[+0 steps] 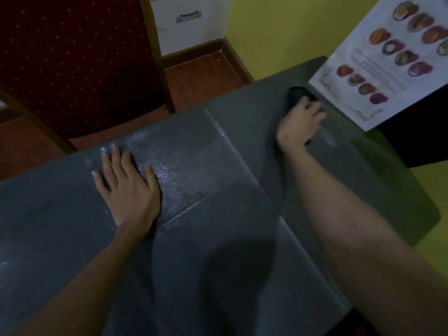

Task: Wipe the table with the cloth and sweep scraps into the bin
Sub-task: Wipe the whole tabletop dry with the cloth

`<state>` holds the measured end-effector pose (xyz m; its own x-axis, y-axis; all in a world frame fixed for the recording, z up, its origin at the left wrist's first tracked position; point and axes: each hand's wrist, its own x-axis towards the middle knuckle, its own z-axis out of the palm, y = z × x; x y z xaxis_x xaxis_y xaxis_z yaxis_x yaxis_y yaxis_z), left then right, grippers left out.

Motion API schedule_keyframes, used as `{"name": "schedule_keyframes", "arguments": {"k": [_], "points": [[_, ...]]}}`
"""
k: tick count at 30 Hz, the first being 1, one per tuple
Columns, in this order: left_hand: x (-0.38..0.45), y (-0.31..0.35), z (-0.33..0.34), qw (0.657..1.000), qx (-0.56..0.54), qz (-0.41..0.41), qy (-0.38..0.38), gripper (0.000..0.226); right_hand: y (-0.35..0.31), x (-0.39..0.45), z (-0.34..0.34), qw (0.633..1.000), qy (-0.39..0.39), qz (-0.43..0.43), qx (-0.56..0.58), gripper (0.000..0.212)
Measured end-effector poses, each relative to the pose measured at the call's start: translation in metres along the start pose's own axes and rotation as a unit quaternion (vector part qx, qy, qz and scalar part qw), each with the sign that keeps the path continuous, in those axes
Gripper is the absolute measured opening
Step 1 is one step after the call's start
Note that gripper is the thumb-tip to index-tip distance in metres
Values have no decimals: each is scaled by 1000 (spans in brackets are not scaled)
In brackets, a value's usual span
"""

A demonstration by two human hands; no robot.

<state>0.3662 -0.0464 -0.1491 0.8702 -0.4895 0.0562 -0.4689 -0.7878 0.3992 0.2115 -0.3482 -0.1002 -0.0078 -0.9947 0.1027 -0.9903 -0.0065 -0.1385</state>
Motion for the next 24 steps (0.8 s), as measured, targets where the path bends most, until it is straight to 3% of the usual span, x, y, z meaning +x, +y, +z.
{"name": "schedule_keyframes", "arguments": {"k": [2, 4, 5, 6, 7, 9, 11, 14, 16, 17, 19, 21, 23, 24], "points": [[0, 1, -2, 1000, -1, 5, -5, 52, -16, -44, -2, 969, 7, -242, 55, 49], [0, 1, -4, 1000, 1, 14, -17, 46, -18, -103, -2, 855, -45, -515, 46, 61], [1, 1, -5, 1000, 4, 20, -23, 44, -9, -123, -1, 813, -72, -578, 18, 68], [0, 1, -7, 999, 8, 26, -30, 43, 6, -127, -1, 804, -88, -589, 4, 72], [-1, 1, -9, 999, 13, 30, -37, 42, 25, -119, -1, 829, -82, -554, 5, 71], [-2, 3, -12, 998, 22, 31, -44, 43, 74, -87, -3, 925, -47, -377, -13, 66], [-4, 6, -16, 998, 34, 28, -46, 44, 138, -48, -8, 981, -20, -185, -57, 62], [-15, 17, -21, 999, 23, 22, -27, 40, 203, -16, -26, 996, -18, 78, -44, 56], [-42, 38, -20, 1000, -6, 12, -5, 39, 200, -20, -31, 989, -5, 146, 8, 47], [-63, 52, -17, 1000, -22, 15, -7, 38, 190, -30, -31, 995, 10, 98, 27, 46], [-112, 86, -8, 997, -61, 35, -36, 37, 164, -67, -25, 988, 7, -149, 52, 51], [-161, 116, 1, 991, -84, 70, -77, 39, 155, -116, -21, 915, -34, -400, 41, 61], [-199, 139, 9, 984, -87, 98, -117, 46, 181, -128, -21, 876, -58, -477, 28, 66], [-214, 147, 12, 981, -86, 108, -133, 48, 204, -119, -23, 892, -44, -448, 24, 65]]}}
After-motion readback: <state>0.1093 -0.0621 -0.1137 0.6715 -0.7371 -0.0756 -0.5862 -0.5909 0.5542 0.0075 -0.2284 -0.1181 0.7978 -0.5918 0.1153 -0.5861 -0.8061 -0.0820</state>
